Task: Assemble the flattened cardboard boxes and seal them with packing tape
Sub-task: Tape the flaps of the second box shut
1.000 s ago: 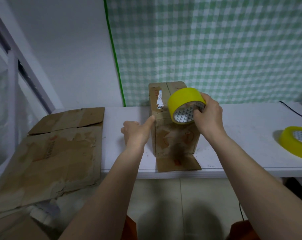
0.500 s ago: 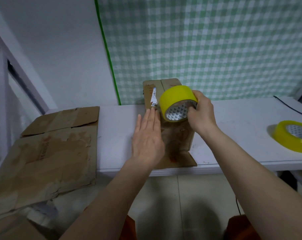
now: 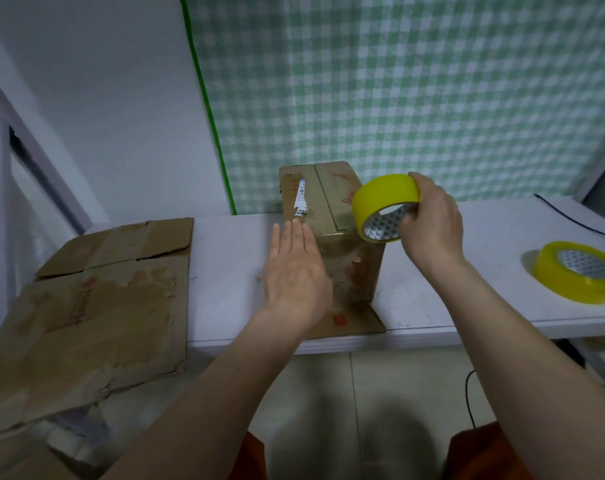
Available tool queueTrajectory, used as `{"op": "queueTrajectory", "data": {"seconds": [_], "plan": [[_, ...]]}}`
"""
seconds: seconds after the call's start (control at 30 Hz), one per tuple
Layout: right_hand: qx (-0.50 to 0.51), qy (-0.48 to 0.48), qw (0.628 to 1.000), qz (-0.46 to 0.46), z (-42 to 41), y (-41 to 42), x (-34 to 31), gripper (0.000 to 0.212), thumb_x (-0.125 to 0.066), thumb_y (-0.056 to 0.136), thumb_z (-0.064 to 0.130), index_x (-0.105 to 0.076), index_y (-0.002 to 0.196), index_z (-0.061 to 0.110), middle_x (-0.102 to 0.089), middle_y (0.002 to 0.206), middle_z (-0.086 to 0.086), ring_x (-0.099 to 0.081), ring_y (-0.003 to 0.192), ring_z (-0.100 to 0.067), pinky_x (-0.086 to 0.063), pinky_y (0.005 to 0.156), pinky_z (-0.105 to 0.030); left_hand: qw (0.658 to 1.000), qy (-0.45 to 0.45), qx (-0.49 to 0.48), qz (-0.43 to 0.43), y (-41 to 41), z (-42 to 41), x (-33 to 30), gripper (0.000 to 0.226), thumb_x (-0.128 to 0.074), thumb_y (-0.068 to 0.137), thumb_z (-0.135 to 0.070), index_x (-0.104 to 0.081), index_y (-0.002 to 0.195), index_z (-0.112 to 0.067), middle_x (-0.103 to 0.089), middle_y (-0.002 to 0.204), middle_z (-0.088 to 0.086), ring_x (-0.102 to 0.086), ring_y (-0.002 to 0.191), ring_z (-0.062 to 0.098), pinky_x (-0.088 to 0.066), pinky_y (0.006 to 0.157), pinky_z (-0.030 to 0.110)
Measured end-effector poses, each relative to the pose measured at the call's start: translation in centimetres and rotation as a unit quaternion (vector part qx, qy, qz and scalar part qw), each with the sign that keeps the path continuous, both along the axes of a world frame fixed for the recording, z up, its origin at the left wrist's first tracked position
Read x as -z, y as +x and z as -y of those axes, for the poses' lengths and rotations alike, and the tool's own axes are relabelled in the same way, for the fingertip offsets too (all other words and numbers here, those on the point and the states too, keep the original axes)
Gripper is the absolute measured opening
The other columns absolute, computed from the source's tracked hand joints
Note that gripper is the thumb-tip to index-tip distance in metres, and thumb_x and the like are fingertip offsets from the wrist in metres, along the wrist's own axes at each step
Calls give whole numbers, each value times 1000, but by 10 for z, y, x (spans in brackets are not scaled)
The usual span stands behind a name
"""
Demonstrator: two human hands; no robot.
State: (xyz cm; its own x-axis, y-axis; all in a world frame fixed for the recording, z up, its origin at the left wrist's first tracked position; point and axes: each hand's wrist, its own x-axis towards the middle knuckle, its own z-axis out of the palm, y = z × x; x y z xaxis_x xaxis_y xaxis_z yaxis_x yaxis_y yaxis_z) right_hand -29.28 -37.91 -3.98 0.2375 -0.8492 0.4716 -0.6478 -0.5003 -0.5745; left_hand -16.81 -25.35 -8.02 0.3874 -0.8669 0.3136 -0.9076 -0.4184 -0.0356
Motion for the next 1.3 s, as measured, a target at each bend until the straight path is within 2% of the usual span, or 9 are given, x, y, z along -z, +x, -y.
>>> {"op": "queueTrajectory", "data": {"seconds": [0.23,0.4,0.47,0.63,0.8,1.0,1.13,1.23,1.3], "plan": [[2,-4,1000,-13,2,0,2,60,-46,88,-1,-37,143,21,-49,128,-13,-45,118,-32,-40,88,-42,997,11,71,-20,-11,20,9,90,-44,94,-43,10,150,2,16,159,17,17,147,27,10,120,40],[-51,109,965,232,-2,10,24,57,-39,80,-9,-50,131,14,-58,119,-10,-54,110,-28,-46,94,-46,997,4,73,-21,-9,21,13,95,-49,90,-45,10,150,1,14,159,18,15,148,29,11,120,40],[-45,129,955,264,-3,12,29,54,-36,79,-12,-53,126,10,-60,111,-11,-55,105,-29,-49,89,-45,997,1,73,-22,-9,21,14,97,-50,89,-45,9,150,1,14,160,17,15,148,28,10,120,41],[-39,74,981,174,6,2,12,60,-37,77,-13,-51,131,9,-60,118,-14,-53,105,-28,-40,81,-27,997,7,74,-6,-6,20,17,98,-52,88,-44,11,150,0,13,160,17,14,148,29,11,120,41],[11,27,996,81,19,-22,6,59,-39,82,-8,-46,136,12,-56,126,-20,-50,115,-38,-40,91,-41,998,15,64,-9,-7,20,15,96,-50,90,-44,11,151,-2,14,160,14,15,148,27,10,119,45],[11,56,997,60,24,-24,14,49,-38,90,-5,-44,137,9,-57,124,-21,-50,113,-38,-38,81,-36,997,32,42,-53,-10,21,15,94,-53,90,-45,12,153,-21,18,160,7,20,147,24,-3,114,64],[9,54,996,64,24,-26,16,49,-39,91,-4,-44,137,10,-57,124,-20,-50,113,-38,-39,84,-38,999,50,2,-10,-21,25,6,85,-50,91,-47,5,153,-30,9,161,14,11,147,37,10,107,72],[1,68,993,94,25,-27,19,54,-38,88,-6,-44,139,12,-57,127,-17,-50,116,-35,-41,90,-38,999,34,0,-19,-33,36,-2,81,-47,93,-44,-4,154,-13,3,160,20,8,147,38,13,114,60],[-19,113,977,181,26,-27,22,59,-37,84,-9,-49,137,14,-58,128,-11,-52,117,-30,-45,91,-34,998,12,30,-48,-38,41,1,86,-48,92,-43,-3,152,-1,6,160,21,11,148,34,12,119,47]]}}
